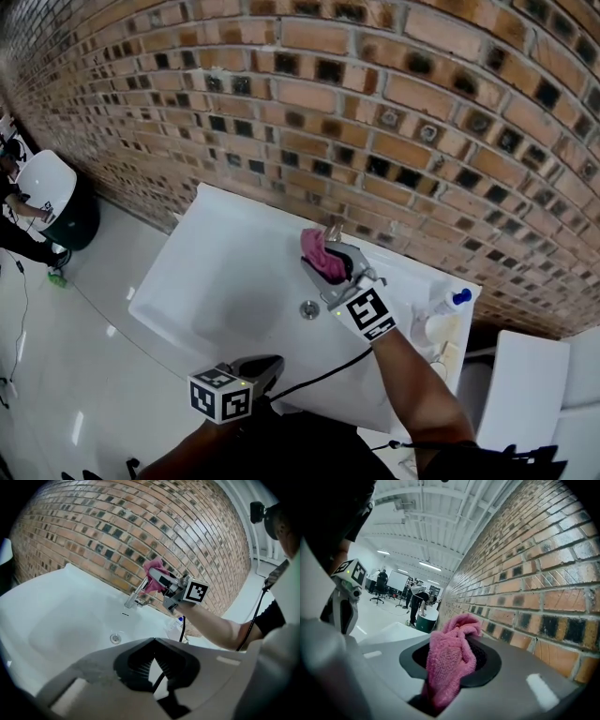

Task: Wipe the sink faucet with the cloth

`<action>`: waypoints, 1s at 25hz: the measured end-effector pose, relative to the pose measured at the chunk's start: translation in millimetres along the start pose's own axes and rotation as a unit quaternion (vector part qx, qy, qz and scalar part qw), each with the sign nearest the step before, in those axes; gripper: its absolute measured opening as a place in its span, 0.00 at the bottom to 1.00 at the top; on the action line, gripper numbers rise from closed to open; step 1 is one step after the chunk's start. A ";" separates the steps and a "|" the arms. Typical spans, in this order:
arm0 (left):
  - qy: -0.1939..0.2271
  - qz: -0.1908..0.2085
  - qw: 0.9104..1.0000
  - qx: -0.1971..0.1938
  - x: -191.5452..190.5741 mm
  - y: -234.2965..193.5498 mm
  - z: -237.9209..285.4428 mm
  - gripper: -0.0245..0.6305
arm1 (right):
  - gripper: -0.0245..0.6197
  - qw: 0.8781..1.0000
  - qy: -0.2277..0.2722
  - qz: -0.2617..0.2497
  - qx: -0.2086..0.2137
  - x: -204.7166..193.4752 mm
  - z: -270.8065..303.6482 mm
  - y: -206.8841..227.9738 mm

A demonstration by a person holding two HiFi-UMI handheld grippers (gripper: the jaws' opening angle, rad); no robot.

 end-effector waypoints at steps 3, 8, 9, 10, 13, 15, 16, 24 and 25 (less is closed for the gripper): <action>0.001 -0.002 1.000 0.007 -3.9 2.0 -2.8 0.04 | 0.22 1.000 0.001 -0.002 0.009 -4.0 -3.7 -10.6; 0.002 0.001 1.000 0.012 -7.6 9.0 -5.7 0.04 | 0.22 1.000 -0.002 0.005 0.018 -11.2 -9.1 -22.8; 0.002 0.002 1.000 0.014 -8.3 10.7 -6.7 0.04 | 0.22 1.000 -0.004 0.006 0.020 -12.6 -10.2 -24.5; 0.003 0.003 1.000 0.016 -9.1 12.1 -8.1 0.04 | 0.22 1.000 -0.007 0.004 0.022 -13.9 -11.5 -26.2; 0.008 0.007 1.000 0.018 -12.3 14.3 -13.3 0.04 | 0.22 1.000 -0.013 0.003 0.027 -19.8 -14.6 -31.2; 0.007 0.009 1.000 0.014 -14.1 12.0 -16.3 0.04 | 0.22 1.000 -0.020 -0.005 0.024 -21.1 -15.6 -31.9; 0.005 0.009 1.000 0.011 -14.8 9.8 -17.6 0.04 | 0.22 0.999 -0.025 -0.012 0.021 -20.7 -15.9 -32.2; -0.010 0.043 0.998 -0.035 12.1 -7.4 -41.2 0.04 | 0.22 0.997 -0.074 0.009 -0.022 -24.8 -19.2 -48.0; -0.012 0.047 0.998 -0.040 15.9 -10.7 -47.6 0.04 | 0.22 0.996 -0.083 0.015 -0.032 -25.3 -20.1 -50.6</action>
Point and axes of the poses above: the fingertips, and each gripper's own axes: z forward along the fingers, y to its right, x out of its top, the point moved 10 cm from there along -z, backward along the fingers, and after that the axes turned 14 degrees about -x, right-handed, at the moved point
